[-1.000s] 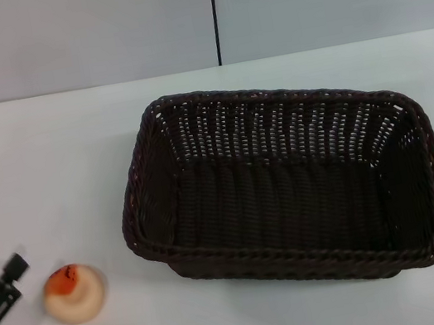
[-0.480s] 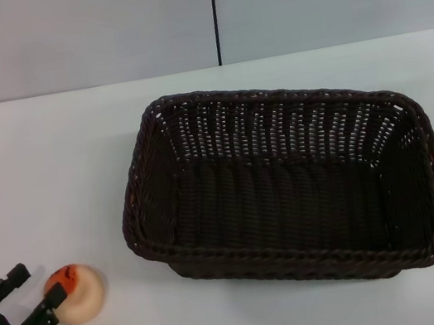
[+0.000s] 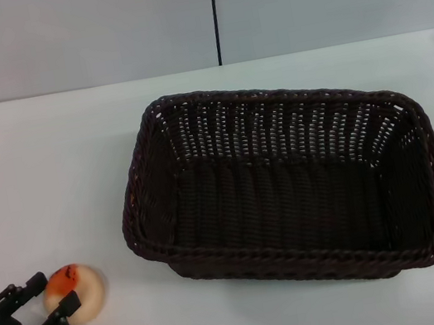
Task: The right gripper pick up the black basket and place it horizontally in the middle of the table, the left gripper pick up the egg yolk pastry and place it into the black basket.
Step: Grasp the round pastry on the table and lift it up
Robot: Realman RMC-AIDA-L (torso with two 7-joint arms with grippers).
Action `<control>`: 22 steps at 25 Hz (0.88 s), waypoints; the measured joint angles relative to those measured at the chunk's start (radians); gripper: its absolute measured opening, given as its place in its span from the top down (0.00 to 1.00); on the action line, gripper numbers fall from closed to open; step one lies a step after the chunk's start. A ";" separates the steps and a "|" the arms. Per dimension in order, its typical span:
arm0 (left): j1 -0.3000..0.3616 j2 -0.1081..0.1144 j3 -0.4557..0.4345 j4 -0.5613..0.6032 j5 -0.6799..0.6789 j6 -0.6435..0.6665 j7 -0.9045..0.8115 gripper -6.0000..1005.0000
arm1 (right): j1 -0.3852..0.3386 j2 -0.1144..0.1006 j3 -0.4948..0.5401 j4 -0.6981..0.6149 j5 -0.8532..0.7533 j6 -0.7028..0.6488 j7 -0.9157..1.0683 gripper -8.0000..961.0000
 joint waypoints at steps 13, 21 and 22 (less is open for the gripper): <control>-0.010 -0.005 0.003 0.000 0.003 -0.007 0.013 0.53 | 0.004 0.001 0.000 0.014 0.000 0.020 -0.029 0.47; -0.011 -0.008 0.005 0.000 0.003 -0.005 0.014 0.81 | 0.003 0.000 0.000 0.014 0.000 0.026 -0.029 0.47; -0.011 -0.009 0.004 0.000 0.003 -0.003 0.014 0.83 | 0.002 0.000 0.000 0.014 0.000 0.026 -0.029 0.47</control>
